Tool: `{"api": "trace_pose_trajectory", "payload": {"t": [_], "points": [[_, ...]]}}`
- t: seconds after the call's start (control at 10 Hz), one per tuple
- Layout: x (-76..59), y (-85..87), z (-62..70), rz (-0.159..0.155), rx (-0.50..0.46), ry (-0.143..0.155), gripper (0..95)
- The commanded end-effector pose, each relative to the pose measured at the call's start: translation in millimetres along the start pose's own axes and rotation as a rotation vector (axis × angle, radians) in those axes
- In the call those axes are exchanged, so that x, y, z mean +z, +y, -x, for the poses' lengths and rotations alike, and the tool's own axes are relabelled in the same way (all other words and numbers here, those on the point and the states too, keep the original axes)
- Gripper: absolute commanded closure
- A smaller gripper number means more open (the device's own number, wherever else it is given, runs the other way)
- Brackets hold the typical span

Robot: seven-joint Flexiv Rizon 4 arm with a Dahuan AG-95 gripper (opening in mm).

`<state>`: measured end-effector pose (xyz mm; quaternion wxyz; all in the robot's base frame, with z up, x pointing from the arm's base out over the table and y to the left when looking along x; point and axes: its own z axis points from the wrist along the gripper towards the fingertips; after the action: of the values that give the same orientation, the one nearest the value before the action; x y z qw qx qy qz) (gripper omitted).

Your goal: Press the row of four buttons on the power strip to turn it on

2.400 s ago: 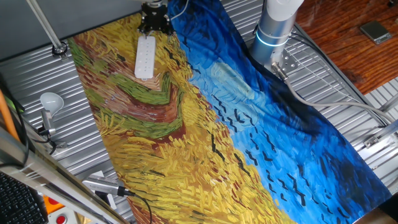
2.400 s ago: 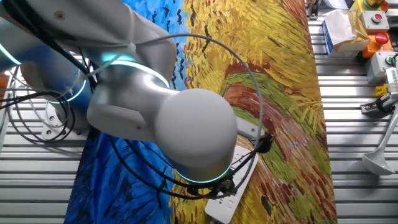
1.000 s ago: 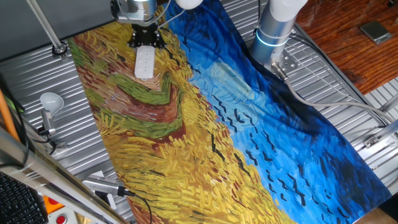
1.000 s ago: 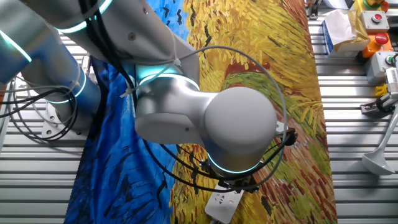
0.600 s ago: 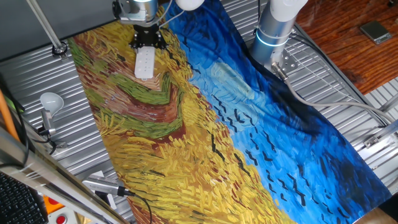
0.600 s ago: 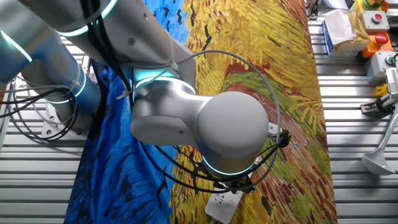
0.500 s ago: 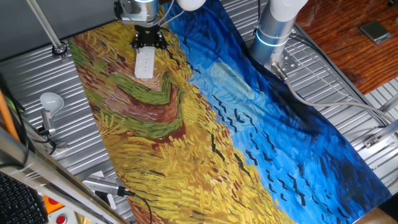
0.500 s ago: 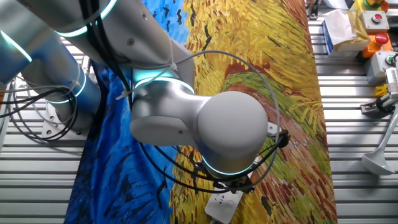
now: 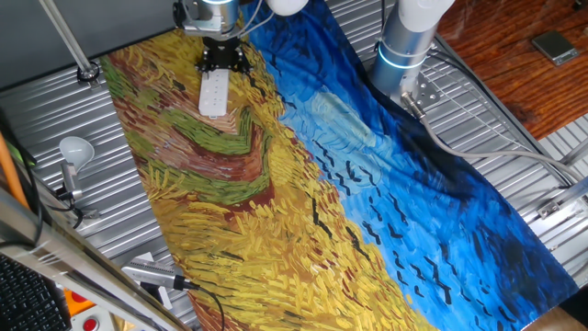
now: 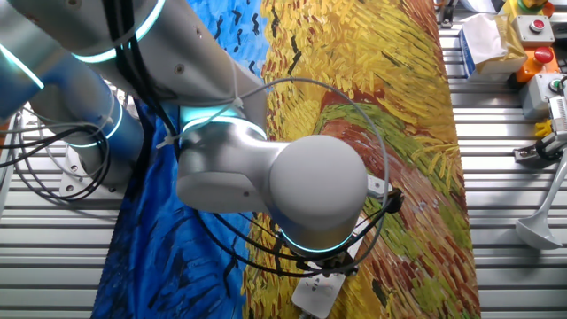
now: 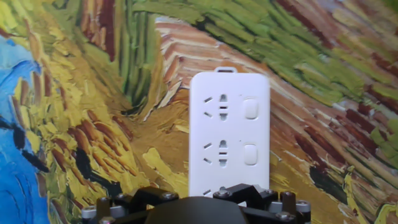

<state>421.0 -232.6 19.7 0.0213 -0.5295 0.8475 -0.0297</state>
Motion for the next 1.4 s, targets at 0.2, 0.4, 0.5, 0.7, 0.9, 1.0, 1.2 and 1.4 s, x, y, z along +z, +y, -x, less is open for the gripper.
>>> {"api": "trace_pose_trajectory", "payload": {"t": [0.2, 0.4, 0.5, 0.7, 0.9, 1.0, 1.2, 1.4], "points": [[-0.6, 0.1, -1.1, -0.001, -0.002, -0.001, 0.0], [1.3, 0.2, -3.5, 0.002, -0.001, -0.010, 0.0], [2.5, 0.7, -3.7, 0.002, 0.001, -0.013, 0.0], [3.5, 1.0, -3.8, -0.001, 0.002, -0.014, 0.0], [6.4, 1.4, -3.9, -0.005, 0.001, -0.016, 0.0], [8.3, 1.7, -3.9, -0.007, 0.000, -0.018, 0.0], [8.8, 1.8, -3.9, -0.010, -0.006, -0.021, 0.0], [8.9, 1.8, -3.9, -0.015, -0.007, -0.021, 0.0]]}}
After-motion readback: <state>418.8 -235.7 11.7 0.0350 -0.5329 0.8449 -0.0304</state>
